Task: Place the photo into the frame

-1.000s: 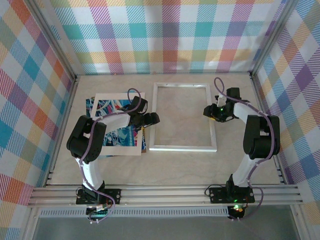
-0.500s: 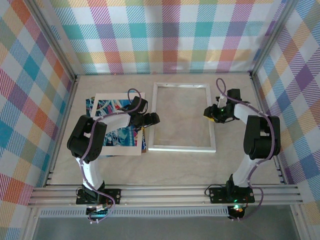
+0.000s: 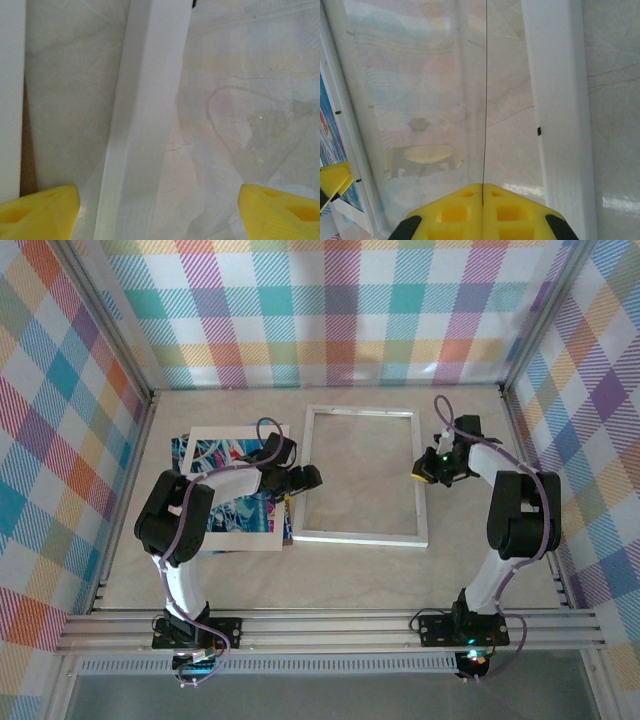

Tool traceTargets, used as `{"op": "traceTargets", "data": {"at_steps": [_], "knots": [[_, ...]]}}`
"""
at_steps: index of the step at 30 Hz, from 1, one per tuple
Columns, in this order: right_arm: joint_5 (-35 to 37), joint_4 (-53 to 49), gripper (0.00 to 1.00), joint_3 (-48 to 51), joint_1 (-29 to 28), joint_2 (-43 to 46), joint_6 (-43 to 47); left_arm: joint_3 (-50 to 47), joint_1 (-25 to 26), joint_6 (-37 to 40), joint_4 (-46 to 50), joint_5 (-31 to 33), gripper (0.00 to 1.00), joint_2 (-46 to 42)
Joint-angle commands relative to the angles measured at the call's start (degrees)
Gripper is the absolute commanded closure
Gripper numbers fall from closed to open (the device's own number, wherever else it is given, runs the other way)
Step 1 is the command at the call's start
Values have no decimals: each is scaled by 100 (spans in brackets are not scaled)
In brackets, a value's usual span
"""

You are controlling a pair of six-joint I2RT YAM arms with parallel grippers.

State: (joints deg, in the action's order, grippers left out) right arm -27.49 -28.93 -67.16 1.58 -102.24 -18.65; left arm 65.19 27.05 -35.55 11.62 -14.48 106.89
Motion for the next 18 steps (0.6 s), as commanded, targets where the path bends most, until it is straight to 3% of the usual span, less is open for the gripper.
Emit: {"op": "traceTargets", "data": {"at_steps": [1, 10, 14, 18], "knots": [[47, -439, 100, -309, 13, 458, 169, -24, 107, -145, -154, -208, 14, -80], [51, -1109, 100, -1105, 9, 1367, 446, -163, 143, -722, -812, -904, 4, -450], [-298, -1417, 100, -1801, 2, 1518, 516, 28, 30, -493, -389, -489, 1, -808], [-1187, -1039, 100, -2189, -70, 1596, 177, -106, -358, -511, -242, -222, 0, -1124]]}}
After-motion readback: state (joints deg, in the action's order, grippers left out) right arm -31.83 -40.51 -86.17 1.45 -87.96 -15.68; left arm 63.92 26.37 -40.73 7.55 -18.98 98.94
